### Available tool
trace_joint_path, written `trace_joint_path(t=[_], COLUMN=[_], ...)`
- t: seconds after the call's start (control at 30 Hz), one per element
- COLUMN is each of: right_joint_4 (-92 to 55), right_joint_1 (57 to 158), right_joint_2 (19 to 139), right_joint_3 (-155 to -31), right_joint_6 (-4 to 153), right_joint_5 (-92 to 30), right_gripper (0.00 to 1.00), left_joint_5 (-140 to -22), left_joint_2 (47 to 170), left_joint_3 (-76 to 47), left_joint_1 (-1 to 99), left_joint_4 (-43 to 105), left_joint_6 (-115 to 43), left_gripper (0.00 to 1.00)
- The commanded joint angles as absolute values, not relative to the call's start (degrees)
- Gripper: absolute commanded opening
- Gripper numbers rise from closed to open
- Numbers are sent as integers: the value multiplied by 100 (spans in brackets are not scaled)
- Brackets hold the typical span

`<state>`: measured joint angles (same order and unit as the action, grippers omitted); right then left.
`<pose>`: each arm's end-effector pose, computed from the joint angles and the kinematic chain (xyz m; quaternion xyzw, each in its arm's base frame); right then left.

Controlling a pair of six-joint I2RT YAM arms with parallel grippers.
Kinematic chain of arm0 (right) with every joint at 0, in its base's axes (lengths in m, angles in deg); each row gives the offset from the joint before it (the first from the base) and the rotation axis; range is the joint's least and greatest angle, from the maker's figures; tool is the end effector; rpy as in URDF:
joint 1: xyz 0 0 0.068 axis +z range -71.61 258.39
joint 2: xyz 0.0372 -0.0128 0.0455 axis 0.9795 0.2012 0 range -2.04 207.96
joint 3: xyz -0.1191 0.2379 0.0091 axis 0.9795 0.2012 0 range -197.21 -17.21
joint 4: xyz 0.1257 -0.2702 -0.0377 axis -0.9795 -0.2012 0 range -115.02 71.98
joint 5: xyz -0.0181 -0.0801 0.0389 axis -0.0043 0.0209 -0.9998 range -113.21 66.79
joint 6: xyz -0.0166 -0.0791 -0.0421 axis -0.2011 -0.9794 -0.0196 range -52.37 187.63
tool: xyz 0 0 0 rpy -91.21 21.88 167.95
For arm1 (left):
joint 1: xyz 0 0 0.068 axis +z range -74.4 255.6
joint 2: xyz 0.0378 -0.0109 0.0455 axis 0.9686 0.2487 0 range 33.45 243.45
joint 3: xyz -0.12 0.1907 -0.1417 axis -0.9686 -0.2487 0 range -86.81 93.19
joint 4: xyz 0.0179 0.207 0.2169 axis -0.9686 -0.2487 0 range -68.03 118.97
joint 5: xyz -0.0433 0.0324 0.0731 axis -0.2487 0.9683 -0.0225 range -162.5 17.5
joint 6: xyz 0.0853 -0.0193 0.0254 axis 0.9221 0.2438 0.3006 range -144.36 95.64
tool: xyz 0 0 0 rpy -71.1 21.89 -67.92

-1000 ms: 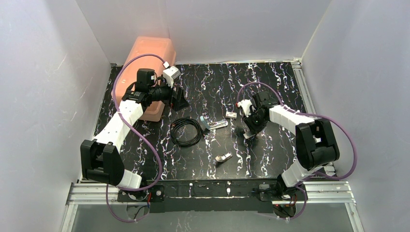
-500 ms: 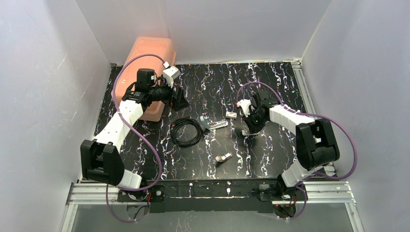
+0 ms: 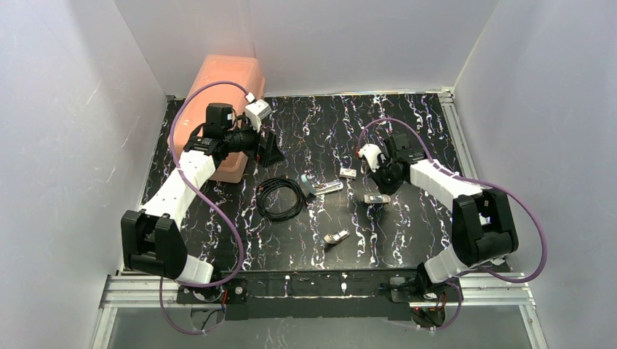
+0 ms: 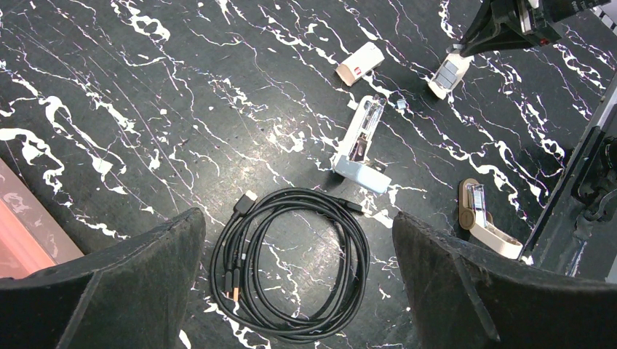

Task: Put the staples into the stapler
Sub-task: Pick up the staple from the staple box, then place the staple in the staple box.

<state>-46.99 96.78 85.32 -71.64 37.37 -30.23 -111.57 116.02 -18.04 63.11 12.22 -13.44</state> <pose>0.3327 0.1211 0.1285 -0.4124 0.8761 0.0341 0.2473 0.3768 -0.1361 0.2887 0.3284 0.7678 -0.2967 0.4632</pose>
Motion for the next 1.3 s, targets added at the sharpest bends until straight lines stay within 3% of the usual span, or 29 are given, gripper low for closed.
trace_joint_path(t=[0.0, 0.47, 0.8, 1.27], right_joint_4=[-4555, -4562, -4672, -4744], right_joint_1=[9667, 9765, 9815, 9730], right_joint_2=[8376, 8304, 8296, 8505], right_joint_3=[-7036, -6863, -6926, -7187], right_joint_6=[3607, 3604, 3546, 3945], right_joint_5=[-2866, -2958, -3250, -3260], right_gripper=[17, 20, 33, 33], left_joint_5=[-11331, -11338, -11322, -11332], left_joint_2=[11538, 11535, 11516, 11483], left_joint_3=[-1793, -1793, -1817, -1848], left_joint_1=[6338, 6338, 6338, 6343], left_joint_4=[1140, 1140, 1140, 1147], left_joint_6=[-1286, -1297, -1267, -1242], left_gripper=[98, 98, 98, 99])
